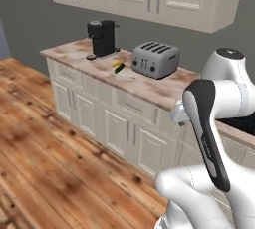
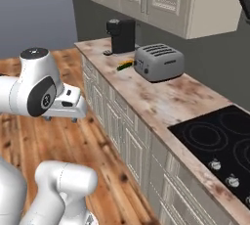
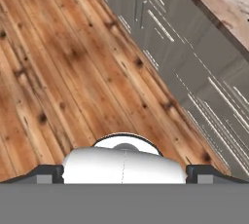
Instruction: Place the two vegetables and bowl onto the tray for setting up a vegetable dip station.
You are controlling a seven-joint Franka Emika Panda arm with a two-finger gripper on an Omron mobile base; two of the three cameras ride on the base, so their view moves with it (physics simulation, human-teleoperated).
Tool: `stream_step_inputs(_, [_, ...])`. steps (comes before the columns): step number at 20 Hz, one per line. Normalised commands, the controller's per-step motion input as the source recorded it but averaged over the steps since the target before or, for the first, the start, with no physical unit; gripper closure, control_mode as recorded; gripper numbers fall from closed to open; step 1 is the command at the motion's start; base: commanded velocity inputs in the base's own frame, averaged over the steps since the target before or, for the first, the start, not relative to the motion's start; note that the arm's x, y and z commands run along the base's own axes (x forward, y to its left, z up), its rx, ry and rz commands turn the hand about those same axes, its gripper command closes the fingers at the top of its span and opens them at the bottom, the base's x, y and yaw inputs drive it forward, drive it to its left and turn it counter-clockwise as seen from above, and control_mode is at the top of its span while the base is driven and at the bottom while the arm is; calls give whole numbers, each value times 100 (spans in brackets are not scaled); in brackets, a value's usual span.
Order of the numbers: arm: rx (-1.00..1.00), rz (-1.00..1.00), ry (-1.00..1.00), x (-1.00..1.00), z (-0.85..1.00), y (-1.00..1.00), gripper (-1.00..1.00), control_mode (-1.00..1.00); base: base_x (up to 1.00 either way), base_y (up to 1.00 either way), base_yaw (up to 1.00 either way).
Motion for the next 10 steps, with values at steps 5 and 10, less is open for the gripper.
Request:
stream_step_inputs(5, [0,0,0,0,0,0,-100,100,61,63,-6])
stream_step_inputs(10, [0,0,0,0,0,0,-100,100,67,64,-7])
